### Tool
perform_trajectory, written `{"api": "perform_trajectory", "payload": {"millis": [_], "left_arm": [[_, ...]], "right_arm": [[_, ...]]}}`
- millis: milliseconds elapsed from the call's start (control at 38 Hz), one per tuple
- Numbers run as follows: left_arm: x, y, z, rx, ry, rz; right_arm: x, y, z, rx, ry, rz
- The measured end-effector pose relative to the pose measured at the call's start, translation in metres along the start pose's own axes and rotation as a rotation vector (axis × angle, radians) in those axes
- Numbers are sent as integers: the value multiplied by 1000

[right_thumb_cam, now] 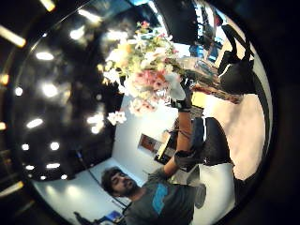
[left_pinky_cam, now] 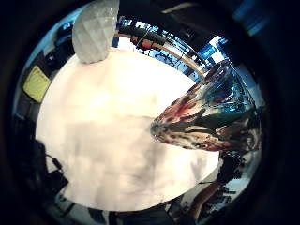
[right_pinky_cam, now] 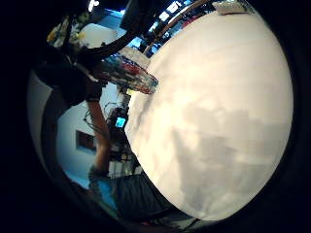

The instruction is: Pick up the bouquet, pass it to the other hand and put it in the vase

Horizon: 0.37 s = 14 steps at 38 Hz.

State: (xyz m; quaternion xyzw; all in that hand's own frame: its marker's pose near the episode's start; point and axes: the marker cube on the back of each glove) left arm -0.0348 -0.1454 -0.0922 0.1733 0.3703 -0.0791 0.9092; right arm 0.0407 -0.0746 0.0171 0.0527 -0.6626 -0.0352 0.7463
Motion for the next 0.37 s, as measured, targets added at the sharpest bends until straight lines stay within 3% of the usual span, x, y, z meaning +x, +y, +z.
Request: {"api": "perform_trajectory", "payload": {"millis": [79,211,369], "left_arm": [[-12,-21,3,71,73,151],[-55,-30,8,-31,103,-9],[-64,-32,-2,5,146,21]], "right_arm": [[-2,-2,4,-11,-2,-55],[1,-4,9,-4,31,-18],[-4,-1,14,-3,34,85]]}}
